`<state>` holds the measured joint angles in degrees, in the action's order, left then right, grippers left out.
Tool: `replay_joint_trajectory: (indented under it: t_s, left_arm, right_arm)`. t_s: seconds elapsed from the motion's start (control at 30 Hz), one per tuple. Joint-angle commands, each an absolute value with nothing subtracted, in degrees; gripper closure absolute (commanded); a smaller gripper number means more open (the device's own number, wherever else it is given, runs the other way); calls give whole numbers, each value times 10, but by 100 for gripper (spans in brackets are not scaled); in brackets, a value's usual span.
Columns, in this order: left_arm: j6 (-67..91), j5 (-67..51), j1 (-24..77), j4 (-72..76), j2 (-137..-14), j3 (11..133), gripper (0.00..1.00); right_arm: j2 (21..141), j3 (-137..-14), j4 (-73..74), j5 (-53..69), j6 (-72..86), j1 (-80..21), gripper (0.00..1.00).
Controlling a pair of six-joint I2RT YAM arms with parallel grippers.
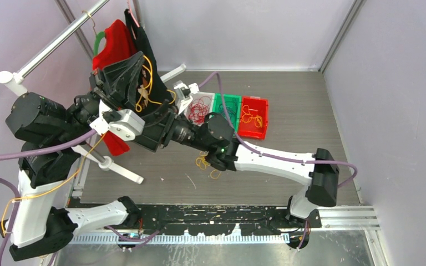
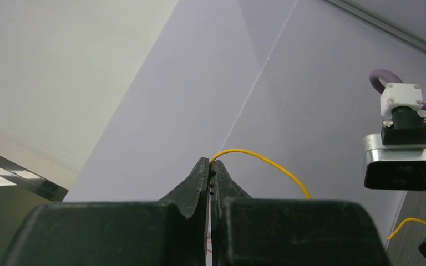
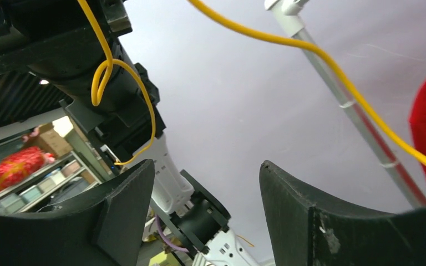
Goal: Untangle the cables
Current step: Untie the cable.
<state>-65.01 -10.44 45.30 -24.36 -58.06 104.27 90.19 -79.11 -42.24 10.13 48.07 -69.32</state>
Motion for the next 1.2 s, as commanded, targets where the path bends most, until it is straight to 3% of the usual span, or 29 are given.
replay_joint_trajectory:
  t_s: [0.0,0.23,0.7,1.07,1.17]
  left_arm:
    - [-655,-88,453,-227,-573,1046,100]
    - [-666,-81,452,-232,-581,1046,100]
    - [-672,-72,452,-223,-585,1051,100]
    - [-685,-75,452,-210,-586,1052,100]
    - [-684,-80,452,-210,-587,1055,100]
  right_arm:
    - [926,-847,-547,134,493,-713,27]
    - [952,-886,-548,137,439,-745,31]
    - [1035,-1000,-502,143,481,-747,44]
    - [1004,-933,-438,37,467,-747,49]
    - [1001,-918,-439,16,466,-747,45]
